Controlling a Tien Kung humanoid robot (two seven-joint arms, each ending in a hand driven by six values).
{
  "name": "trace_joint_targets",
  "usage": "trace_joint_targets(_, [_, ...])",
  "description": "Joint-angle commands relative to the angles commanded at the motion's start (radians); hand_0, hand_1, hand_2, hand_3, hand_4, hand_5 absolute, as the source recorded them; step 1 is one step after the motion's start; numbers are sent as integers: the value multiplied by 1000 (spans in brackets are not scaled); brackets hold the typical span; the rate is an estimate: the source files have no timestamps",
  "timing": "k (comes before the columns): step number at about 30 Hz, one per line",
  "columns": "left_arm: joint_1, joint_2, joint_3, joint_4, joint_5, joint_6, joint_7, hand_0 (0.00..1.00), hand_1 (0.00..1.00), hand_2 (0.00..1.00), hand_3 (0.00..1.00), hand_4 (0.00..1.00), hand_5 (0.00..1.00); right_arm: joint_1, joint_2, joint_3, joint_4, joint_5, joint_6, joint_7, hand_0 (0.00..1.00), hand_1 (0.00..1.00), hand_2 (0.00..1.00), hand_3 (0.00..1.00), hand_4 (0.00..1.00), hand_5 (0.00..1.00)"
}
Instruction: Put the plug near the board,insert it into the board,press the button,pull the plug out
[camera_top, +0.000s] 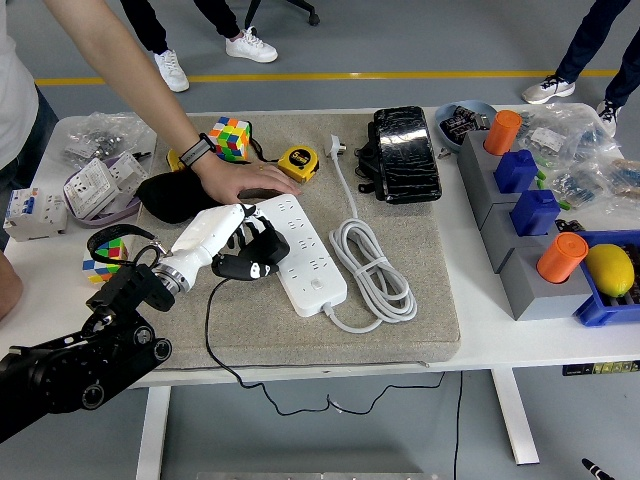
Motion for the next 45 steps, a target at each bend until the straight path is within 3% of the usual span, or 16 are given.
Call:
trace_joint_targets(29, [-2, 1, 9, 11, 12, -8, 16, 264, 360, 457, 550, 822, 2, 1, 0, 7, 2, -6, 0, 0, 570, 643, 626, 556, 979, 556])
trace_joint_targets(30, [-2, 1, 8, 11, 12, -11, 18, 282, 440, 506, 565, 831, 2, 1, 0, 7, 2, -6, -1, 1, 570, 643, 626, 556, 978, 555])
trace_joint_targets(35, [-2, 1, 3, 11, 14, -24, 26, 282, 440, 506, 565, 831, 2, 1, 1, 8, 2, -7, 0, 1, 570, 643, 626, 556, 978, 555])
trace_joint_targets(36, [-2, 1, 3, 11, 14, -25, 26, 380, 558, 569, 588, 998, 93, 1, 1, 7, 2, -8, 0, 1, 570, 643, 626, 556, 978, 555])
trace_joint_targets(45, [-3, 1, 1, 8, 16, -26, 26, 404, 601, 577, 602, 998, 117, 1, 1, 8, 2, -8, 0, 1, 570, 643, 626, 556, 978, 554])
